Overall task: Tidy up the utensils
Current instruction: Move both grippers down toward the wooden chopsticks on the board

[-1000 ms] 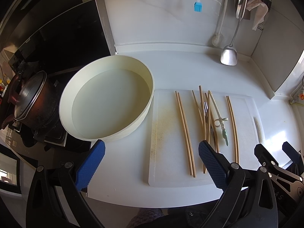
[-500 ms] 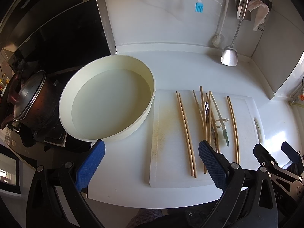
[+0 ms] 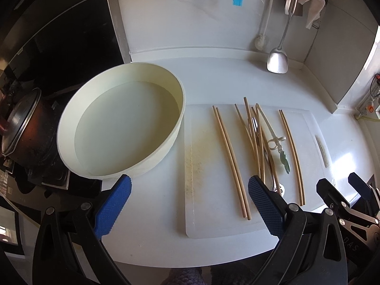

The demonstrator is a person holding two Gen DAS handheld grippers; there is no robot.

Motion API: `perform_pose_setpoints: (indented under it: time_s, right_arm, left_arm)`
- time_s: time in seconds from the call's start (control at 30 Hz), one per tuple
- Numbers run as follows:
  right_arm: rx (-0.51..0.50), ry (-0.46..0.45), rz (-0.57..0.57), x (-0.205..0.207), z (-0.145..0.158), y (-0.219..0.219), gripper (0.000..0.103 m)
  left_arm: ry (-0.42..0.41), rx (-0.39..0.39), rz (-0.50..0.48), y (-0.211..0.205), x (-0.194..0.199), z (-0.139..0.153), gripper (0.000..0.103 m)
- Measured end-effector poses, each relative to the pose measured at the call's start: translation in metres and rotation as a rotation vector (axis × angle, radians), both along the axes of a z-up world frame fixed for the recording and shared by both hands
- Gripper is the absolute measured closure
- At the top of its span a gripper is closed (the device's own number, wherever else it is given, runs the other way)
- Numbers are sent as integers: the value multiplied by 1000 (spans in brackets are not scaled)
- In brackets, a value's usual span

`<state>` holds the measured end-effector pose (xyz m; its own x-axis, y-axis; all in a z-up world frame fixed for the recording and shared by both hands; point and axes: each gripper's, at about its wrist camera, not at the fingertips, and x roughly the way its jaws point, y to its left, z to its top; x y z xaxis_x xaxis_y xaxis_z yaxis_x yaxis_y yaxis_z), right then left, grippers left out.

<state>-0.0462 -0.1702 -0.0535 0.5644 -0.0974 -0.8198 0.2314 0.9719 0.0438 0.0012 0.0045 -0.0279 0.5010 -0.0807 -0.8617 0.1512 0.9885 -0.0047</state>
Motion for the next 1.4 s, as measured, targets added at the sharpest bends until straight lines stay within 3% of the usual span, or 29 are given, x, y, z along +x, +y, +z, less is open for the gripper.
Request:
perform_pose_setpoints:
  time_s: [0.23, 0.4, 0.7, 0.97, 1.4]
  right_arm:
    - [-23, 4, -23, -2, -29, -24, 9]
    - [-11, -18, -16, 6, -48, -53, 9]
    - [-17, -42, 48, 26, -79, -77, 9]
    - [-23, -54, 21, 34, -94, -87, 9]
    - [-34, -67, -15, 39, -103, -88, 9]
  left_arm:
    - [7, -20, -25, -20, 7, -33, 6]
    - [-24, -67, 21, -28, 10, -51, 6]
    - [-86, -35, 152, -37, 14, -80, 6]
    - [-142, 6, 185, -40, 15, -102, 6]
    - [-128, 4, 178, -37, 27, -124, 6]
